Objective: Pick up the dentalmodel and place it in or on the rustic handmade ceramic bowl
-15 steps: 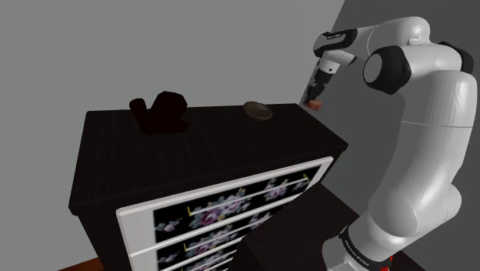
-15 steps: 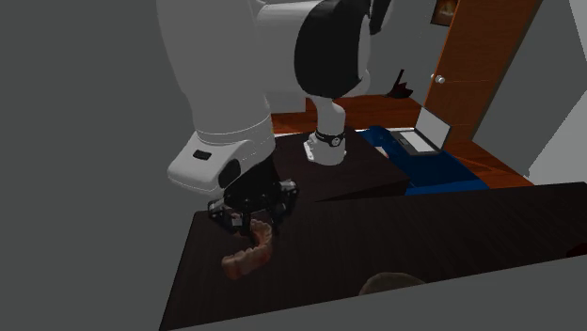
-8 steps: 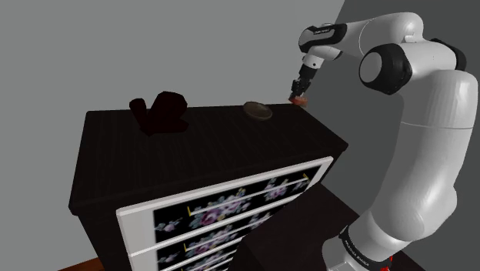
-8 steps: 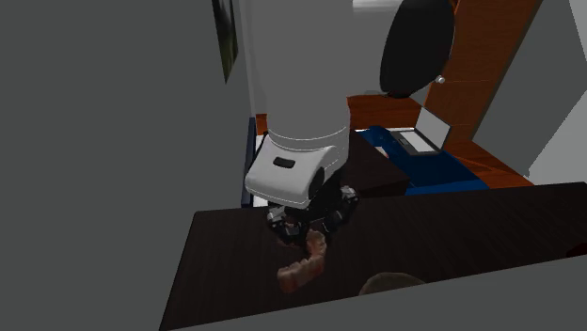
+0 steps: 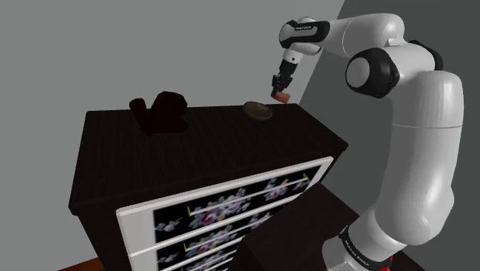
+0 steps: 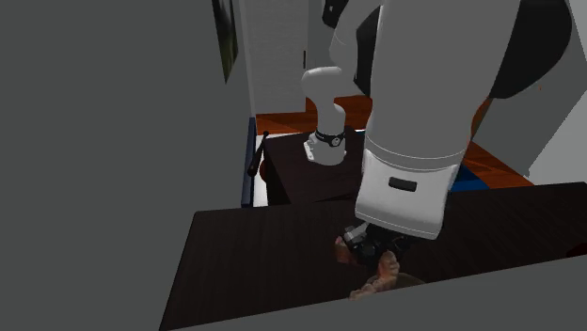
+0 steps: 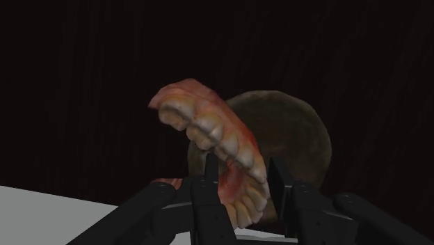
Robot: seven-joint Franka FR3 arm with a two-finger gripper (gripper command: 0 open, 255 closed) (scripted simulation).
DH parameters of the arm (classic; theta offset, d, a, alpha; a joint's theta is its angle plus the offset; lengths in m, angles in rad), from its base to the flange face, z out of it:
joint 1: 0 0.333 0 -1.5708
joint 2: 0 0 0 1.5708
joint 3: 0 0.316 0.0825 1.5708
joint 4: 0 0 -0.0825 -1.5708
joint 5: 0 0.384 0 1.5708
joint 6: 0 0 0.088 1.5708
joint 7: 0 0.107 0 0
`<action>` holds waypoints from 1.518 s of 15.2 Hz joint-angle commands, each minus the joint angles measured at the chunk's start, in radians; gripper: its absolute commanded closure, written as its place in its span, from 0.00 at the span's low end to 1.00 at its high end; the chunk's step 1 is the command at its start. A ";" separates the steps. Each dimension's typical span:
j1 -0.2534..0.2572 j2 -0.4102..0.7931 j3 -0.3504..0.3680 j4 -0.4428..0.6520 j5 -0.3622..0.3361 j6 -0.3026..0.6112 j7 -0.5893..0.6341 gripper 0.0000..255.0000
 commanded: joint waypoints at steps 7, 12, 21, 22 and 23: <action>0.066 0.089 0.037 0.147 0.010 -0.042 0.129 1.00; 0.072 0.095 0.040 0.087 0.014 0.021 0.119 1.00; 0.078 0.120 0.047 0.006 0.028 0.125 0.101 1.00; 0.078 0.123 0.048 0.000 0.030 0.134 0.099 1.00; 0.078 0.123 0.048 0.000 0.030 0.134 0.099 1.00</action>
